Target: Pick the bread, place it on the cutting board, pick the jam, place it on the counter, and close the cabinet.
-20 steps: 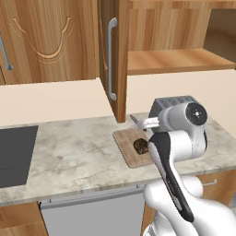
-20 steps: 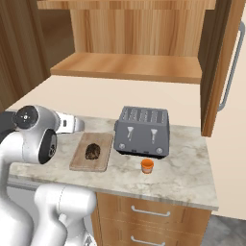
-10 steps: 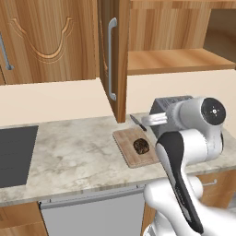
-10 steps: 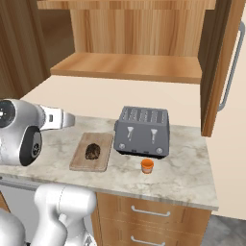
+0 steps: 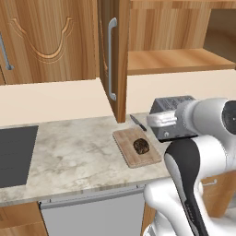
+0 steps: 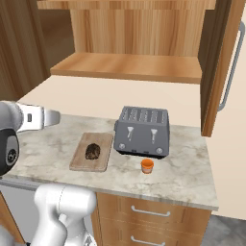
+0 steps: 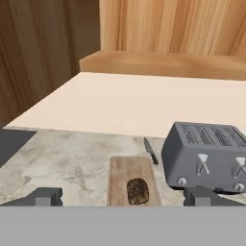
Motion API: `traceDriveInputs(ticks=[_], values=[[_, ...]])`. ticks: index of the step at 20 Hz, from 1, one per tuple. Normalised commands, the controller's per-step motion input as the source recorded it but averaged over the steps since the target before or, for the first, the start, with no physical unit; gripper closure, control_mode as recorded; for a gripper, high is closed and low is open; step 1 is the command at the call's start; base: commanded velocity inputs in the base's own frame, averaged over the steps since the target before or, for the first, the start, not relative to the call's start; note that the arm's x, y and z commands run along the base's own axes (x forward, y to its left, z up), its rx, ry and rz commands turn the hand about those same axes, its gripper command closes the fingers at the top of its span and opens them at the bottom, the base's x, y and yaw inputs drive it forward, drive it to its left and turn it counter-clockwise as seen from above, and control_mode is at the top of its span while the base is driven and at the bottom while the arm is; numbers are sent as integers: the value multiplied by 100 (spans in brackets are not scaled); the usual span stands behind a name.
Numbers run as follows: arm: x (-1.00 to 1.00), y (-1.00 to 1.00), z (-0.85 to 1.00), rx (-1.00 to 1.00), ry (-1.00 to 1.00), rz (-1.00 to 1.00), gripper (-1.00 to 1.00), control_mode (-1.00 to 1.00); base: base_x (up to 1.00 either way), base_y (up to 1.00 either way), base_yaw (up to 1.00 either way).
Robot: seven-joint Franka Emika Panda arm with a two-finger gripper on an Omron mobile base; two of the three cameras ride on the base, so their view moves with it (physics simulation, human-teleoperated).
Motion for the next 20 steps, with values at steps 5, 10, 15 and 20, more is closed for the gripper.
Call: traceDriveInputs(ticks=[5, 10, 15, 20], values=[[-50, 6, 0, 0, -17, 0, -100, -100, 0, 0, 0], [-46, 9, 0, -1, -14, 0, -100, -100, 0, 0, 0], [-34, 19, 0, -1, -14, 0, -100, -100, 0, 0, 0], [-27, 17, 0, -1, -11, 0, -100, -100, 0, 0, 0]])
